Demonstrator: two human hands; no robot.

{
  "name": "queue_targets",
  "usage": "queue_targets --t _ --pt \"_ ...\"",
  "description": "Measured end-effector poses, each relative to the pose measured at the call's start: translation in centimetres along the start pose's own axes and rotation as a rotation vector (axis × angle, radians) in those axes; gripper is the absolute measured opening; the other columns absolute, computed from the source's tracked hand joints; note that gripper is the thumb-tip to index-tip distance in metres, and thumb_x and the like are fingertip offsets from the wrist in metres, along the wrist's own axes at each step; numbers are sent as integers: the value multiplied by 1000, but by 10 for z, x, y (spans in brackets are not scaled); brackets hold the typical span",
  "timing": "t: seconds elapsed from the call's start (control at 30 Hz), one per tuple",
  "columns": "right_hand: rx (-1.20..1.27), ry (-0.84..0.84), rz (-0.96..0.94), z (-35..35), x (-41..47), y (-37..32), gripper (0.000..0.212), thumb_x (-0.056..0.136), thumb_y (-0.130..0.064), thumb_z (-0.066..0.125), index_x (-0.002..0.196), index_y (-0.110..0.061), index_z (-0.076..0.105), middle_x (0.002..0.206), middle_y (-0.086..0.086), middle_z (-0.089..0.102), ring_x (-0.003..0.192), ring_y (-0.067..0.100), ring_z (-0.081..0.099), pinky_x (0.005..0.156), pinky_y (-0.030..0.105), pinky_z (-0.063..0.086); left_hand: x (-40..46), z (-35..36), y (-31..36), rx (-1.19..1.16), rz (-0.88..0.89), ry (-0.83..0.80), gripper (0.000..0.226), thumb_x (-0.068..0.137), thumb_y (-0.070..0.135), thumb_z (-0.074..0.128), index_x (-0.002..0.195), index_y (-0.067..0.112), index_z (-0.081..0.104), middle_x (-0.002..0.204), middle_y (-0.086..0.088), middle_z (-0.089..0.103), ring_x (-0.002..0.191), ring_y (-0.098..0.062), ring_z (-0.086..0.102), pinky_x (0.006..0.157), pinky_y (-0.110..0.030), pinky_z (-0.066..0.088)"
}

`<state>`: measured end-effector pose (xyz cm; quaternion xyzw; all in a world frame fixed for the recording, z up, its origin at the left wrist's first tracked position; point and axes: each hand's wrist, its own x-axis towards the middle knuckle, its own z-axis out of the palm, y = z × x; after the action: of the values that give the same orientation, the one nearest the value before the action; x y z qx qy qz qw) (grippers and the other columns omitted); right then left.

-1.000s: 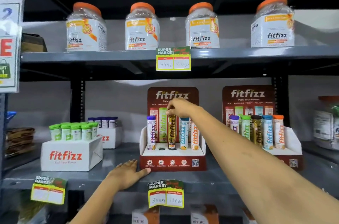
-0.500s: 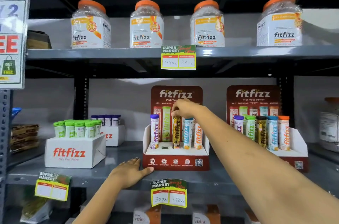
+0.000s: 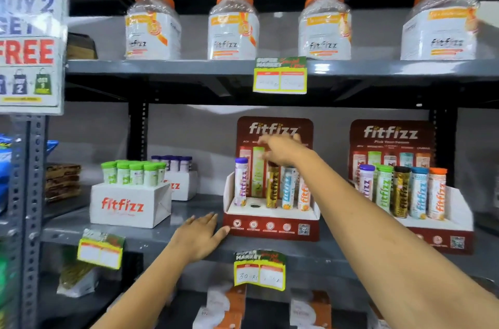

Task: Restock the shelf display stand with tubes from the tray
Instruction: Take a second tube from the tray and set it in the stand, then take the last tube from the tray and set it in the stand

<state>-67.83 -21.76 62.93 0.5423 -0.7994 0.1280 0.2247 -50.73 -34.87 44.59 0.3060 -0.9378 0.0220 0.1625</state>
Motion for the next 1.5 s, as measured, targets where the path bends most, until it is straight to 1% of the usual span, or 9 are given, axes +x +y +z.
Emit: queue_targets --t 0.1,0.27,0.43,0.57,0.73,0.87,1.0,1.2,1.5 --pt "129 281 -138 0 -10 -39 33 92 -37 52 122 -25 57 125 9 60 120 32 52 102 45 38 -40 -10 -16 49 45 215 63 99 51 26 150 13 20 159 -3 20 145 -13 17 120 -35 7" --pt "577 370 -352 46 -65 -146 29 90 -28 55 116 -16 62 105 11 65 97 31 61 89 40 48 -159 -8 -46 149 -17 370 67 97 52 29 149 11 21 158 -7 22 145 -18 18 120 -37 9" --pt "884 184 -476 132 -161 -257 25 85 -22 60 110 -16 64 98 6 68 86 24 60 80 35 47 -324 36 -85 185 -269 246 69 95 53 29 148 10 24 157 -7 25 145 -19 19 120 -40 13" --pt "1004 -147 -534 212 -251 -331 25 84 -20 65 109 -16 66 90 7 69 79 26 62 77 37 50 -453 74 -94 130 -513 166 69 95 53 23 148 10 26 157 -7 21 145 -20 18 120 -38 11" --pt "898 -605 -641 306 -367 -398 26 84 -18 63 110 -15 64 98 11 69 95 29 64 81 37 50 -578 119 -87 95 -755 41 69 96 54 18 147 8 28 155 -8 25 144 -24 22 118 -34 10" --pt "718 -985 -794 364 -452 -430 35 86 -22 61 120 -18 57 106 11 68 102 29 63 86 34 50 -661 163 -71 53 -881 -66 66 97 51 20 148 9 23 157 -6 17 145 -23 18 119 -36 8" --pt "616 -1213 -869 408 -511 -453 40 89 -25 58 128 -20 52 121 12 63 112 30 59 92 34 47 -703 194 -62 10 -965 -110 66 98 53 18 149 12 19 157 -3 16 146 -17 13 119 -31 5" --pt "528 -1281 -836 444 -560 -492 34 94 -18 38 123 -14 55 123 17 59 109 36 59 87 37 47 -722 213 -62 -56 -1001 -59 63 97 47 28 150 13 19 159 -2 14 147 -15 8 119 -33 6" --pt "275 -1187 -911 462 -593 -525 35 87 3 42 115 -3 62 117 18 65 109 37 62 85 41 52 -722 215 -58 -84 -993 -14 64 98 46 32 151 19 12 160 2 12 147 -12 6 119 -33 7"
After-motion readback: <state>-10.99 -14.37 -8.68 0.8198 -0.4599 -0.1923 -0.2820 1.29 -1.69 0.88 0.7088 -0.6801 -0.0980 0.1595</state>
